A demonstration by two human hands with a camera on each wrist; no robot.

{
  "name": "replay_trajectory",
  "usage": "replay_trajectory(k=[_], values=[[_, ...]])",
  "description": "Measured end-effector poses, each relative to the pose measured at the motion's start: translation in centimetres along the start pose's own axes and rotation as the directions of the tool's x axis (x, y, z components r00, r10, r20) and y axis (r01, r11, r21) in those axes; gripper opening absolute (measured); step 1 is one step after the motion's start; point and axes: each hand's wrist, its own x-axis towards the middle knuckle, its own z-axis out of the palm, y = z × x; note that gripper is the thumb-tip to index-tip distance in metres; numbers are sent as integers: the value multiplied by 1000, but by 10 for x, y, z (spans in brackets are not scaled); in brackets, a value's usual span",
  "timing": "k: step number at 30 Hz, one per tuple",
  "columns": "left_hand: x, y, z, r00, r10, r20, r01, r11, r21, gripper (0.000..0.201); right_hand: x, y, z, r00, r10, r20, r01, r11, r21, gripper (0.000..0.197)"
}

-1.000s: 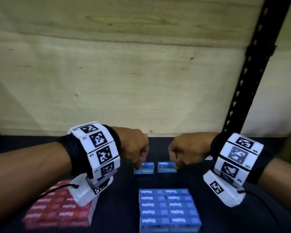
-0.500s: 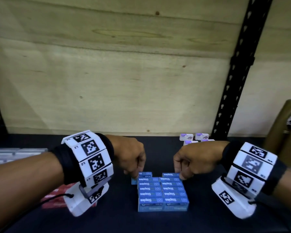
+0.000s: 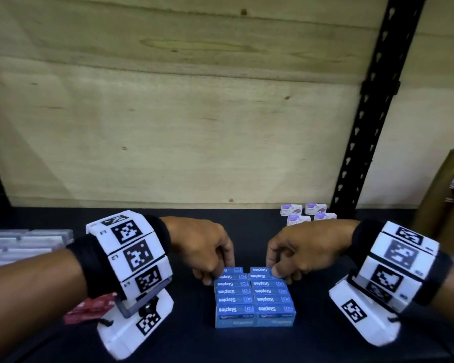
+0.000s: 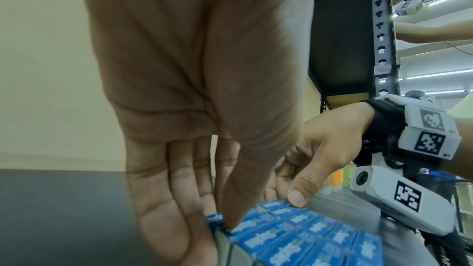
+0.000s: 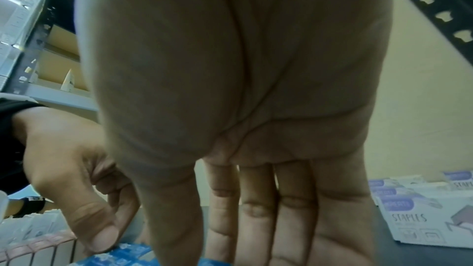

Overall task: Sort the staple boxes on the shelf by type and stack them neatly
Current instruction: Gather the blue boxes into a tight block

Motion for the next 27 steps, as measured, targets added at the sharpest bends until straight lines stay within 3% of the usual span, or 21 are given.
replay_trajectory(k=[13, 27], values=[[1, 7, 4, 999, 22, -27, -22, 1000, 15, 24, 1, -4, 3, 1000, 4, 1, -4, 1000, 12, 16], [-4, 14, 10, 999, -32, -27, 32, 999, 16, 25, 2, -4, 9, 999, 51, 9, -52, 998, 29, 17]])
